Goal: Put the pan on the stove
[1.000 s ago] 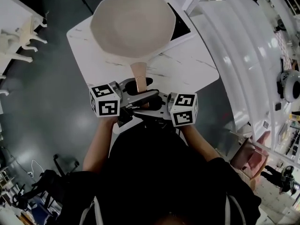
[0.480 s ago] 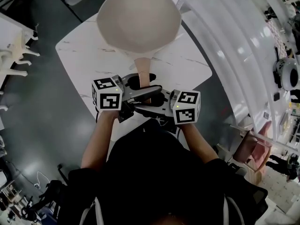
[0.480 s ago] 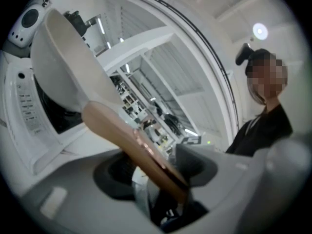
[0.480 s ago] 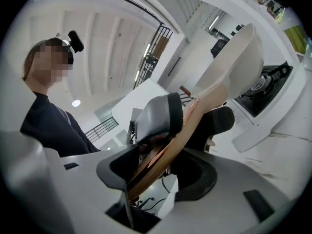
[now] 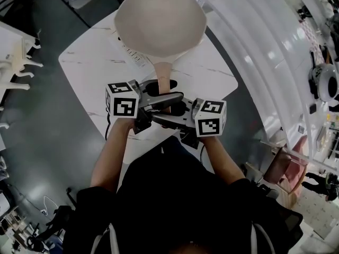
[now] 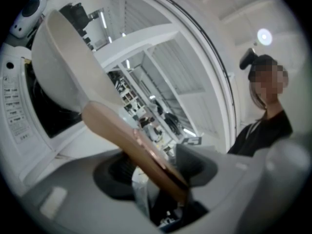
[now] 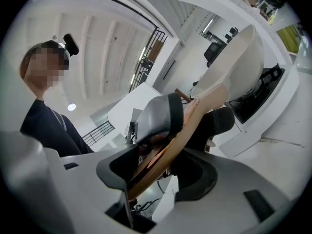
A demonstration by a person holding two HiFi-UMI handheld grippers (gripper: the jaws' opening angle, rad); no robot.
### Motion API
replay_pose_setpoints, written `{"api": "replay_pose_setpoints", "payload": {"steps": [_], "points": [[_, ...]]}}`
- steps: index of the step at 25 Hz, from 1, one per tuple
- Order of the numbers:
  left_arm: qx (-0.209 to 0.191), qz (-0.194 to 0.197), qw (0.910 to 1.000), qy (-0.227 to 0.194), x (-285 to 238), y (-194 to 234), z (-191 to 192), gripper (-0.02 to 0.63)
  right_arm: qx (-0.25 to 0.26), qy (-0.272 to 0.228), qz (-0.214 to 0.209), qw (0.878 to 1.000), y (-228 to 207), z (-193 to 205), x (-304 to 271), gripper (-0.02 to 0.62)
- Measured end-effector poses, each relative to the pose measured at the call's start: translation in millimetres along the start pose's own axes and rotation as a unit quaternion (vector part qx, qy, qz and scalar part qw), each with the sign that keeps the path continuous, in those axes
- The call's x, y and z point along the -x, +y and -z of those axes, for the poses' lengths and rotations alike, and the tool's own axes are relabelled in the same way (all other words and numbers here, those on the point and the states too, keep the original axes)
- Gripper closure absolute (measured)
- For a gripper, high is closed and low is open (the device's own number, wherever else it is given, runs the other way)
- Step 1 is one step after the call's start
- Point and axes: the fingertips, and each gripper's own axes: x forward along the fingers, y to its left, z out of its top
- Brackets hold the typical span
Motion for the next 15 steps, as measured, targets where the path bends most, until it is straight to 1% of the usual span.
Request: {"api": "replay_pose_setpoints", "payload": {"steps": [8,15], "points": [[0.016,0.0,0.9998,0.01,-9,26,-4,0.36,-0.016,-0.003,0.007,1.0,-27,-7,1,0.382],[0.018,0.001,0.9997,0.014,-11,28,-2,0.359,-0.026,-0.011,0.008,1.0,-31,-6,3,0.382]]}}
